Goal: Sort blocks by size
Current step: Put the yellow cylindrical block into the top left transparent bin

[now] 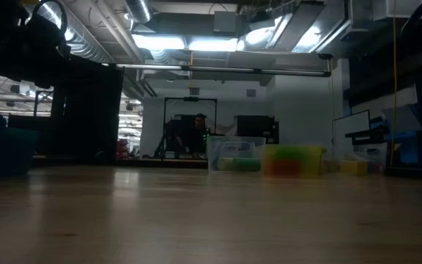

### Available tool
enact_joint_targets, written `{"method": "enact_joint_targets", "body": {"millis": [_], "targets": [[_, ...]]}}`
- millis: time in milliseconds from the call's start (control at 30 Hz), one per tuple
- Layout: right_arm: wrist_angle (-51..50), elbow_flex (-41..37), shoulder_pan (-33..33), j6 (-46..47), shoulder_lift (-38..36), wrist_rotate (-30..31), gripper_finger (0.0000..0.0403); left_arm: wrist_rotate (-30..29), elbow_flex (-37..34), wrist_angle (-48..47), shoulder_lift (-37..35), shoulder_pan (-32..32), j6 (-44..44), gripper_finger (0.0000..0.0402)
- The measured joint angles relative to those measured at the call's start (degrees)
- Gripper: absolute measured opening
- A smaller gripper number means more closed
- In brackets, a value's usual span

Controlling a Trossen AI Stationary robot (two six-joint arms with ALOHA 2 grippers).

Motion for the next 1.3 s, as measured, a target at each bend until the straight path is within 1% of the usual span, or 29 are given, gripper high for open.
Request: {"method": "enact_joint_targets", "body": {"millis": [100,300,367,533,667,767,900,1100,1300], "targets": [[0.0,0.0,0.0,0.0,0.0,0.1,0.0143,0.0,0.0,0.0,0.0,0.0,0.0,0.0100],[0.0,0.0,-0.1,0.0,0.0,0.9,0.0161,0.0,0.0,0.0,0.0,0.0,0.0,0.0100],[-0.1,0.0,-0.1,0.0,-0.2,2.2,0.0158,0.0,0.0,0.0,0.0,0.0,0.0,0.0100],[-1.0,0.0,-1.0,0.0,-1.4,5.1,0.0137,0.0,0.0,0.0,0.0,0.0,0.0,0.0100],[-3.3,0.0,-2.4,-0.1,-3.2,5.8,0.0137,0.0,0.0,0.0,0.0,0.0,0.0,0.0100],[-5.5,0.0,-3.5,-0.6,-4.7,7.3,0.0149,0.0,0.0,0.0,0.0,0.0,0.0,0.0100],[-8.6,0.0,-6.0,-3.3,-6.6,10.6,0.0154,0.0,0.0,0.0,0.0,0.0,0.0,0.0100],[-12.5,0.0,-11.7,-9.9,-9.6,16.1,0.0139,0.0,0.0,0.0,0.0,0.0,0.0,0.0100],[-15.5,0.0,-18.8,-19.4,-12.0,22.5,0.0151,0.0,0.0,0.0,0.0,0.0,0.0,0.0100]]}}
